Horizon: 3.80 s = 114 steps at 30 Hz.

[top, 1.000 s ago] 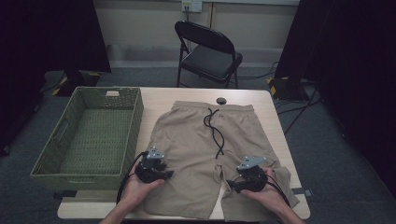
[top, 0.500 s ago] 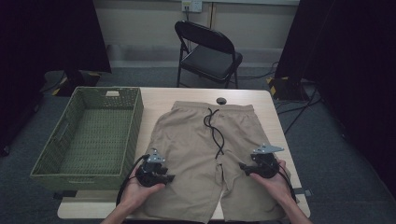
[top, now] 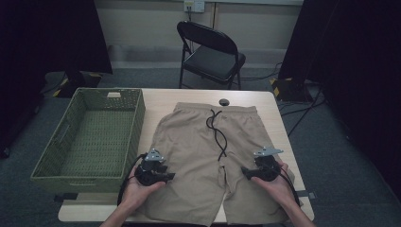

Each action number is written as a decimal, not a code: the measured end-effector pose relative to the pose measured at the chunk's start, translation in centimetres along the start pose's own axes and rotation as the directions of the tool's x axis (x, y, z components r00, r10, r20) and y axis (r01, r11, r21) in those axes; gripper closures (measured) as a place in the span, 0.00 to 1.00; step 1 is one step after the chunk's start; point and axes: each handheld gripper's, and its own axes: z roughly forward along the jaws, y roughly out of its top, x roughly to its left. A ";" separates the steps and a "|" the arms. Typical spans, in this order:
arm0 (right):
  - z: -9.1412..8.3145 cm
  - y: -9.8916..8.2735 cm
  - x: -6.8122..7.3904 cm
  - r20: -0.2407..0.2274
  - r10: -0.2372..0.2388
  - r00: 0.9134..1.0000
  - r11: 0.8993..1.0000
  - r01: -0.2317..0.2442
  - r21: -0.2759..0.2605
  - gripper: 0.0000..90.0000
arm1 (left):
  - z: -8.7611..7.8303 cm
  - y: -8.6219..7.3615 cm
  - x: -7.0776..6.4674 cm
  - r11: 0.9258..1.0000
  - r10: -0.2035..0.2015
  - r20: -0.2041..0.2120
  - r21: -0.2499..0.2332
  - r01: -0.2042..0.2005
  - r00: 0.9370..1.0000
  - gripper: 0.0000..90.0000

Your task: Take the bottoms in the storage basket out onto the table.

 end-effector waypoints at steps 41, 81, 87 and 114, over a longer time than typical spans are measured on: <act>-0.4 -0.2 -1.6 -0.013 0.019 1.000 1.000 -0.019 0.014 0.25 | -0.1 0.7 -0.3 1.000 0.006 0.055 -0.013 -0.005 0.998 0.58; 2.6 2.9 5.5 -0.122 -0.132 0.984 0.991 0.133 -0.006 0.27 | 0.3 0.3 -0.7 1.000 0.000 0.047 0.022 -0.001 0.999 0.51; 1.8 1.9 3.4 -0.120 -0.132 0.984 0.991 0.132 -0.009 0.27 | 0.1 0.4 -0.3 1.000 -0.025 0.039 0.006 0.025 0.999 0.49; -3.4 1.6 1.7 -0.095 -0.075 0.993 0.992 0.065 -0.110 0.29 | 1.6 0.7 -0.6 0.999 0.033 0.067 0.033 -0.035 0.997 0.60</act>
